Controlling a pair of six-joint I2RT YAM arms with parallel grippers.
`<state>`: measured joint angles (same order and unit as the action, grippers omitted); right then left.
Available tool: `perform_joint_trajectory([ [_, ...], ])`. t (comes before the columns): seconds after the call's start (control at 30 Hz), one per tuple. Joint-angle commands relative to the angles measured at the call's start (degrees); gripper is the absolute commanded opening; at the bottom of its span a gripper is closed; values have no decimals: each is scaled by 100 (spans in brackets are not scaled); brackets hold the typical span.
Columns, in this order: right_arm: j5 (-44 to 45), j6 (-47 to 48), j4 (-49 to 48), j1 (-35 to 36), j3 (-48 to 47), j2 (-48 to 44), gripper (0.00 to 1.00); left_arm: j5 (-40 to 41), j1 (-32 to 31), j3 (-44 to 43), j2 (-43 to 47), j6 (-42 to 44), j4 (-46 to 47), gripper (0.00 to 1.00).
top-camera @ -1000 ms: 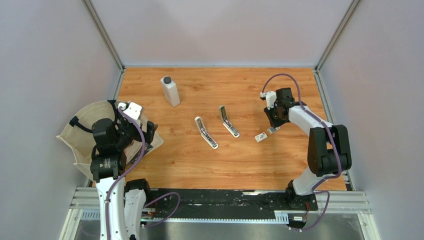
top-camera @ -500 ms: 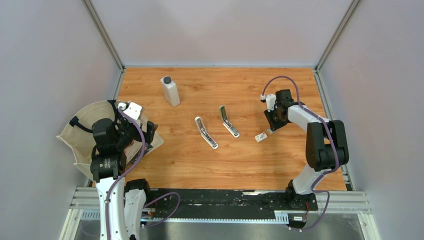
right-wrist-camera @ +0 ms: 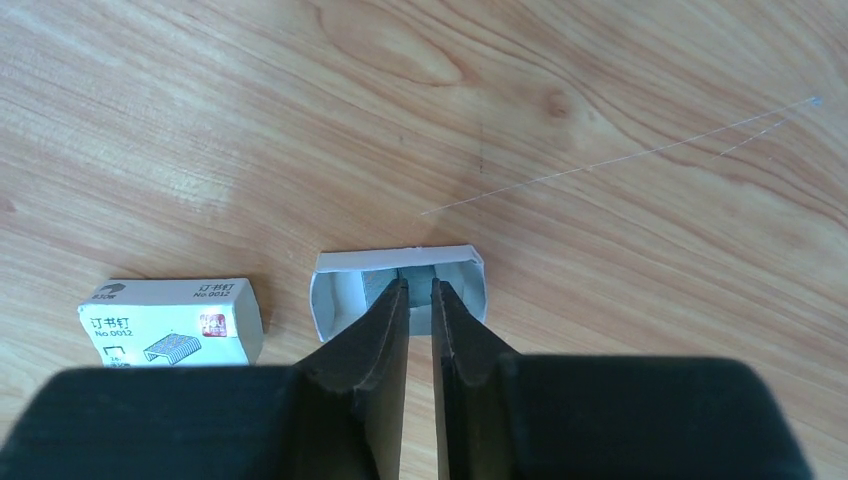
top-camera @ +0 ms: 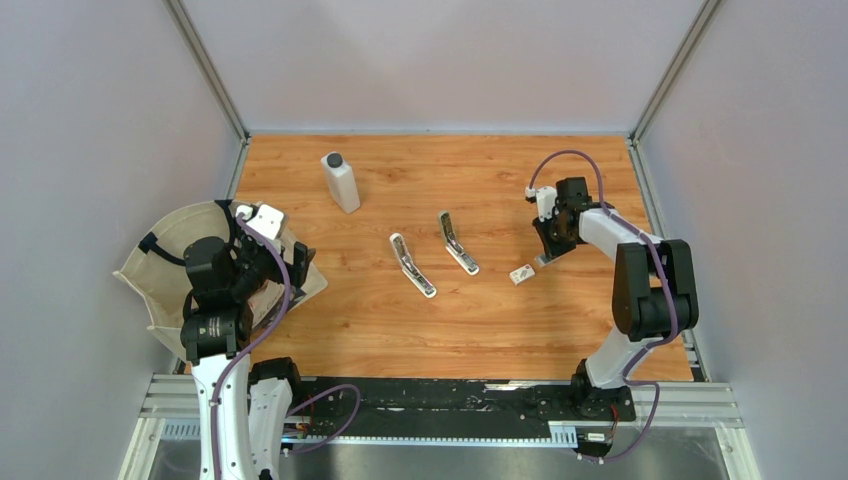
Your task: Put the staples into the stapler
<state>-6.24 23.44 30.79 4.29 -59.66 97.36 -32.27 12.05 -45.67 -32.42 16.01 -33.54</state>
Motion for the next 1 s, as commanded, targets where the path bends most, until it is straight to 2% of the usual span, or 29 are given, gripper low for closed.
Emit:
perform_joint_trajectory([
  [0.0, -228, 46, 103, -51, -239, 46, 17, 19, 51, 93, -53, -37, -249, 95],
  [0.37, -202, -15, 165, -87, -274, 116, 23, 28, 51, 85, -45, -19, -258, 95],
  [0.6, -115, -120, -143, -122, -143, -235, 30, 45, 51, 85, -45, -19, -250, 95],
  [0.97, -246, -15, 41, -139, -222, 37, 29, 72, 43, 102, -53, -1, -250, 95],
])
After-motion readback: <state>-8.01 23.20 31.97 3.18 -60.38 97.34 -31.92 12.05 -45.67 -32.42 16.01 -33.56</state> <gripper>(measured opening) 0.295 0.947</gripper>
